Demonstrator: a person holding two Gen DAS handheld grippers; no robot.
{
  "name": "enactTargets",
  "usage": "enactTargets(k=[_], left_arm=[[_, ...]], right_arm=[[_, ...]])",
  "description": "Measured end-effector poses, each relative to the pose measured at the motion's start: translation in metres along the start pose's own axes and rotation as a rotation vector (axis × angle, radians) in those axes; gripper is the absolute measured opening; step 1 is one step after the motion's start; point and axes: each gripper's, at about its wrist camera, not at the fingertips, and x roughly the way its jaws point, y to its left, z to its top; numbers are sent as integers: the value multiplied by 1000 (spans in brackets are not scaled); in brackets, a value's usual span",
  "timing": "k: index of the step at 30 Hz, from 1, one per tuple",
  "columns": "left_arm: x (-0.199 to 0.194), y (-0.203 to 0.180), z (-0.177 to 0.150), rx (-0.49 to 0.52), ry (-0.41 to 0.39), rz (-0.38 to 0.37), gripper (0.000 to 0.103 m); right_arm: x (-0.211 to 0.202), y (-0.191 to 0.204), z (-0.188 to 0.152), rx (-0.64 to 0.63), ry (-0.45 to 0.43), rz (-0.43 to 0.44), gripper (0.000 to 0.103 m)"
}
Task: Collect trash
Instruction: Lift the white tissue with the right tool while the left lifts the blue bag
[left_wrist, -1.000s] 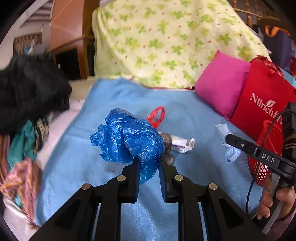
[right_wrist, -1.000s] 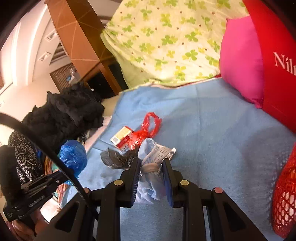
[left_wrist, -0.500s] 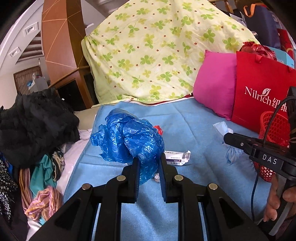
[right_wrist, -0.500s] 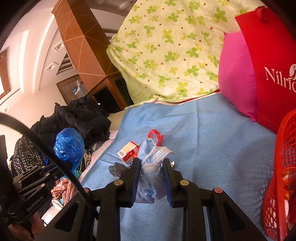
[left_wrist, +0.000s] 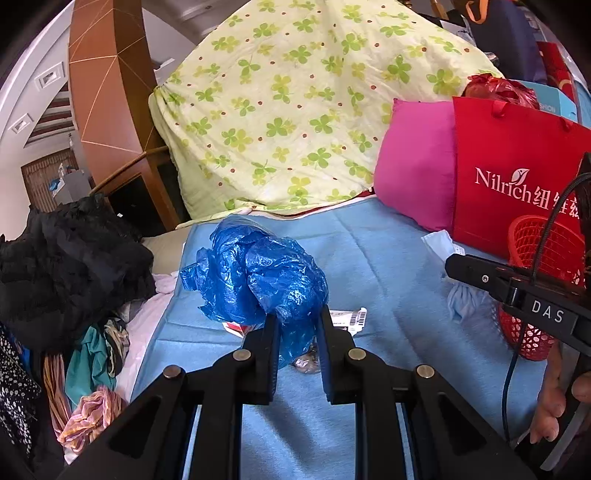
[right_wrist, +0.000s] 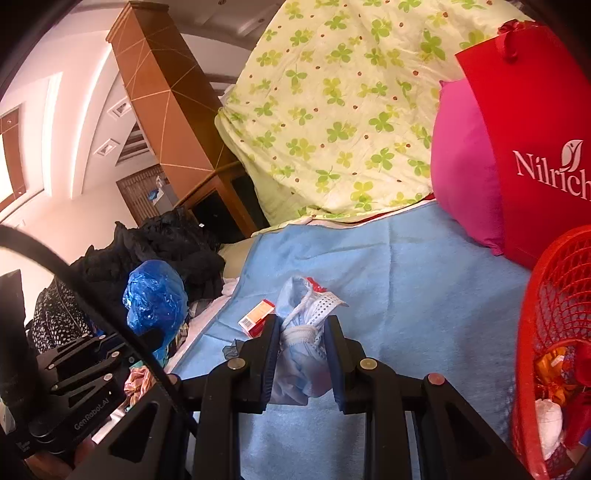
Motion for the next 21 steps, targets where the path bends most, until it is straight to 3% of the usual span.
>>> enactTargets(k=[15, 21], left_arm=[[-5, -15, 11, 59, -7, -13, 20], [4, -21, 3, 57, 24, -22, 20]], right_arm=[[-9, -13, 5, 36, -24, -6, 27], [-14, -16, 7, 46, -37, 0, 27]])
